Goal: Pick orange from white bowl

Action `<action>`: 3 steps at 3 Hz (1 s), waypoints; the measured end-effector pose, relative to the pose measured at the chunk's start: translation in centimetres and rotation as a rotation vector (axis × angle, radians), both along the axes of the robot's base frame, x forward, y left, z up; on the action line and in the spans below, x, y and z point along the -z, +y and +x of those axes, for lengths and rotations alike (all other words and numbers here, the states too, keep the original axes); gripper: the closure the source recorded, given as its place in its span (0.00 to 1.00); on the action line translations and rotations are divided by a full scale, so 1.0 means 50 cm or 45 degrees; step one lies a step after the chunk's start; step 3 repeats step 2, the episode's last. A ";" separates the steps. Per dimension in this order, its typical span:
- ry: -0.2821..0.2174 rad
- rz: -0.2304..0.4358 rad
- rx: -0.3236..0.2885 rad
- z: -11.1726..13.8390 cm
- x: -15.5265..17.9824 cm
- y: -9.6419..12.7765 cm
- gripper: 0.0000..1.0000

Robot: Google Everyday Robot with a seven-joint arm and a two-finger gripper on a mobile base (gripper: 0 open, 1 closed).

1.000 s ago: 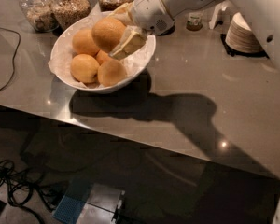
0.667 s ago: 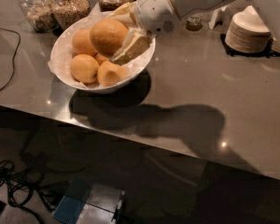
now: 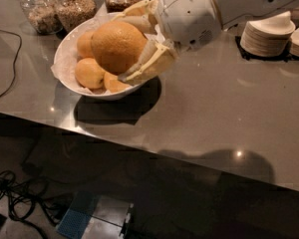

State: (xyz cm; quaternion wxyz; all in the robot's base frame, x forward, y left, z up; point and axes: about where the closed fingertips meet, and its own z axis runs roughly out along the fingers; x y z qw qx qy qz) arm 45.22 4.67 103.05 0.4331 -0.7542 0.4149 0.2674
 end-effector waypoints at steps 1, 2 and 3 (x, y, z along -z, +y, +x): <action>-0.011 0.073 -0.019 -0.076 -0.019 0.001 1.00; -0.005 0.085 -0.014 -0.083 -0.020 -0.005 1.00; -0.005 0.085 -0.014 -0.083 -0.020 -0.005 1.00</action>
Offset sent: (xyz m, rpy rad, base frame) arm -0.0346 0.0004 0.0087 0.0520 -0.0085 0.0135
